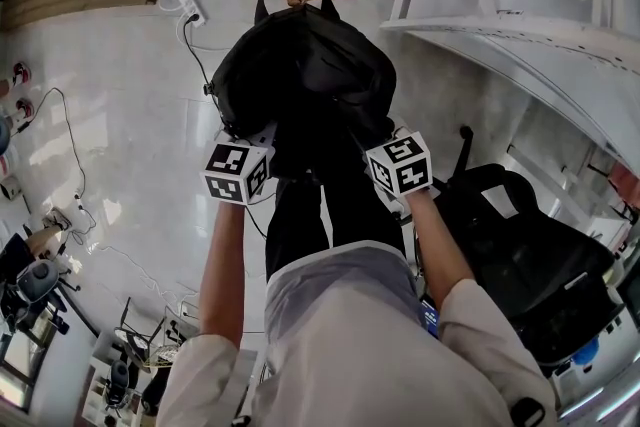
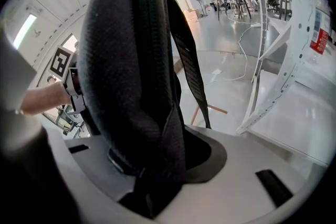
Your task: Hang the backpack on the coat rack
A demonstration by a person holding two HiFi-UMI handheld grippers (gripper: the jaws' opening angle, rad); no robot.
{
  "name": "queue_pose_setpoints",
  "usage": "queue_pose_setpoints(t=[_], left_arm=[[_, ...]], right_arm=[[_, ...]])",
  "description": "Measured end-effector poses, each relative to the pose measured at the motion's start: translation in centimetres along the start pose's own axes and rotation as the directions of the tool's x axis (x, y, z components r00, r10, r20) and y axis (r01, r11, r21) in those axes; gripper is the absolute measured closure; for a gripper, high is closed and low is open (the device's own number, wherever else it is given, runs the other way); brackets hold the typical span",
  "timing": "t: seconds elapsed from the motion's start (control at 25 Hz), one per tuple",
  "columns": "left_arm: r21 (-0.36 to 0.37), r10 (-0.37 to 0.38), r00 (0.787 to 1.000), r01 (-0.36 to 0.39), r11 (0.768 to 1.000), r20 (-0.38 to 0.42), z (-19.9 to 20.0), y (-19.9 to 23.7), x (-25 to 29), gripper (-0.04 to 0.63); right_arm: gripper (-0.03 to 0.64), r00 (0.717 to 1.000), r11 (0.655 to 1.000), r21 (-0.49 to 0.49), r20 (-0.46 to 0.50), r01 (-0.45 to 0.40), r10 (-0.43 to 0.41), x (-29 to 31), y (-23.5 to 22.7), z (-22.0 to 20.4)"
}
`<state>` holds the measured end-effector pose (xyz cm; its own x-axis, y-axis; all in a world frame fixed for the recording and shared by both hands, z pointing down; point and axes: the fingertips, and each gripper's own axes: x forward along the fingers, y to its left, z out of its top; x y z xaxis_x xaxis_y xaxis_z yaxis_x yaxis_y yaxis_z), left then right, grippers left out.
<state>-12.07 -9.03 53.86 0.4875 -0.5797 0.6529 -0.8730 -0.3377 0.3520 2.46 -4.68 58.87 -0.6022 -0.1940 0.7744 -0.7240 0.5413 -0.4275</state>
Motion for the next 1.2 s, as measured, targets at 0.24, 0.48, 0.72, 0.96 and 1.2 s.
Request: queue_pose_setpoints(t=[0.24, 0.48, 0.72, 0.96, 1.2], left_arm=[[0.005, -0.004, 1.0, 0.004, 1.0, -0.017, -0.2, 0.3, 0.7, 0.505], [0.007, -0.004, 1.0, 0.004, 1.0, -0.03, -0.9, 1.0, 1.3, 0.505], [0.002, -0.003, 0.999, 0.003, 1.0, -0.032, -1.4, 1.1, 1.8, 0.503], [-0.014, 0.006, 0.999, -0.007, 1.0, -0.047, -1.7, 1.6, 2.6, 0.503], [-0.023, 0.015, 0.998, -0.016, 1.0, -0.053, -2.0, 2.2, 3.1, 0.503]], right_arm=[[0.477, 1.0, 1.0, 0.008, -0.005, -0.002, 0.002, 0.6, -0.5, -0.2], [0.476, 1.0, 1.0, 0.017, -0.013, -0.01, 0.01, 1.6, -0.7, -0.7], [0.474, 1.0, 1.0, 0.014, -0.019, -0.012, 0.012, 2.1, -1.2, -1.0], [0.471, 0.999, 1.0, 0.015, -0.032, -0.014, 0.014, 2.8, -1.8, -0.9], [0.469, 0.999, 1.0, 0.013, -0.039, -0.023, 0.023, 3.6, -2.2, -0.8]])
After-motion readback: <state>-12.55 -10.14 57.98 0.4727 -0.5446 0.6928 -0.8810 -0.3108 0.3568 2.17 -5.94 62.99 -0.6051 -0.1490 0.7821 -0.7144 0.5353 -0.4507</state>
